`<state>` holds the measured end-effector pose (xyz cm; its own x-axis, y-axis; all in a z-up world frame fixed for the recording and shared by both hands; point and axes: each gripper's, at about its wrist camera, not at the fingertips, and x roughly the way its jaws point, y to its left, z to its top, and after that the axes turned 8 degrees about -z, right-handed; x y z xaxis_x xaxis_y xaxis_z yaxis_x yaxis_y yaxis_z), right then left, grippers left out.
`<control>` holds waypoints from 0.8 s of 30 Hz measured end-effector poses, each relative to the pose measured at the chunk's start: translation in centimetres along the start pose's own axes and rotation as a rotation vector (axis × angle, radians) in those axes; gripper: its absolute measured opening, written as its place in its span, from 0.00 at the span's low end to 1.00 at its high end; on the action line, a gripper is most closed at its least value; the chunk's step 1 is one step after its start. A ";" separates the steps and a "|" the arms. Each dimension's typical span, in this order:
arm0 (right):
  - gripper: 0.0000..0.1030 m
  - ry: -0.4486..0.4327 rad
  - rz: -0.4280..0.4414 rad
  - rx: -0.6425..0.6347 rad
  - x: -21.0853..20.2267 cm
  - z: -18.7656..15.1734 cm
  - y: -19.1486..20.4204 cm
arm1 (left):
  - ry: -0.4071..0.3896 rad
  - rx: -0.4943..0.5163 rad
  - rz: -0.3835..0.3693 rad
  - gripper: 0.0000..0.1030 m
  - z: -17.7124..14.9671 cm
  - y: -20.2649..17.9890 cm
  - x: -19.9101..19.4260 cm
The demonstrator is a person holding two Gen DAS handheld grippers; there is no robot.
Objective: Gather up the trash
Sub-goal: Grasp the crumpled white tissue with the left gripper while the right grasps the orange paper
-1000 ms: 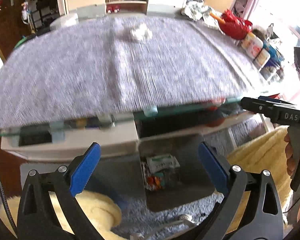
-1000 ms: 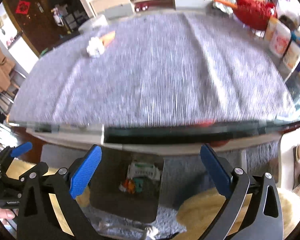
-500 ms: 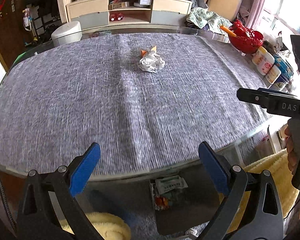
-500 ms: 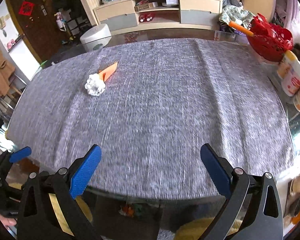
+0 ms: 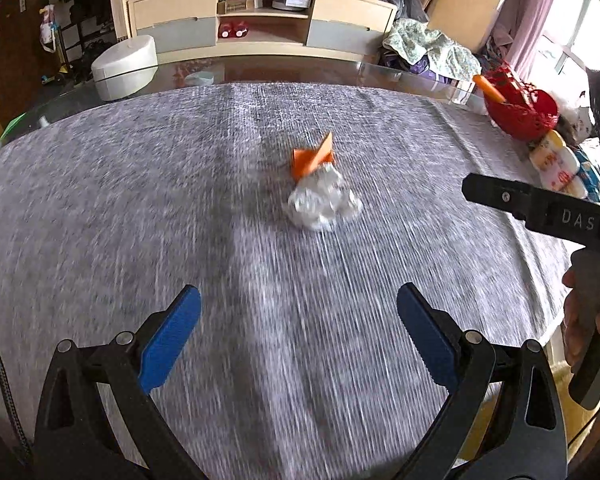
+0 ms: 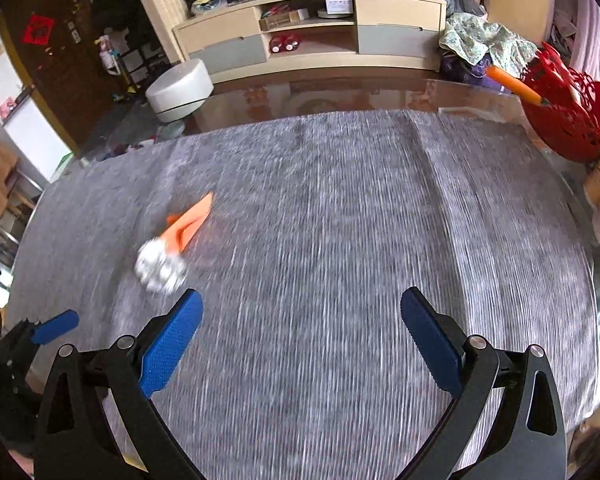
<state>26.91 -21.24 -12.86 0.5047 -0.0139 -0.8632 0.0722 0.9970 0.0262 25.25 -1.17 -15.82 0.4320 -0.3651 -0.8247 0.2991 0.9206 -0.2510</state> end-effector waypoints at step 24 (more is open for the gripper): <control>0.95 0.021 0.066 -0.068 4.7 4.1 5.8 | 0.017 0.024 0.000 0.18 4.0 2.0 2.9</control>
<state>33.26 -15.84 -14.69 0.4885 0.0525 -0.8710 -0.0194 0.9986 0.0493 30.47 -0.96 -16.73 0.4177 -0.3627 -0.8331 0.3198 0.9169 -0.2389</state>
